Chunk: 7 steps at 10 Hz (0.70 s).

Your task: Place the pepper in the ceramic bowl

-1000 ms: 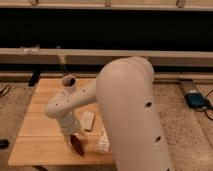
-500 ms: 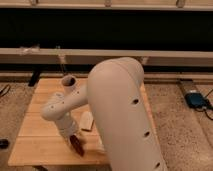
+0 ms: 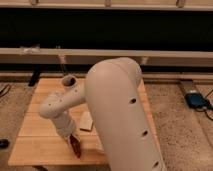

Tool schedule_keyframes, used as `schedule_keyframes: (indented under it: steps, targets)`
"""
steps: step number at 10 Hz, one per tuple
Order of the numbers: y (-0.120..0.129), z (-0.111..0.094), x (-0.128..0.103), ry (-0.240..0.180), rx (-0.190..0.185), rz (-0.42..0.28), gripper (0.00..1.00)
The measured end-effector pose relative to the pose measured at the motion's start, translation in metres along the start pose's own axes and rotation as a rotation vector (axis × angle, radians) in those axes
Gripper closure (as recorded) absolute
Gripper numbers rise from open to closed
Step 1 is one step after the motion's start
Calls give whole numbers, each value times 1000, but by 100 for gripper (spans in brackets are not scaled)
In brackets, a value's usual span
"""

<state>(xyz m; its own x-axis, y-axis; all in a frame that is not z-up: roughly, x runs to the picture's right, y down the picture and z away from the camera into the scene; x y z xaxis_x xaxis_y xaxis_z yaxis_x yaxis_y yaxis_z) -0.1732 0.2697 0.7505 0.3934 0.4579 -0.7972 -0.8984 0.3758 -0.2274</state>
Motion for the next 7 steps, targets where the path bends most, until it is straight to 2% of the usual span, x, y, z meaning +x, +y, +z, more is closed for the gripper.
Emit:
schedule_keyframes:
  steps: [1, 3, 4, 6, 7]
  targets:
    - [-2, -19, -1, -18, -23, 12, 100]
    - [-21, -74, -5, -89, -62, 41, 100]
    - [-33, -91, -6, -112, -72, 56, 100]
    - [-79, -126, -17, -169, -95, 114, 100]
    - [-104, -136, -26, -190, -102, 148, 100]
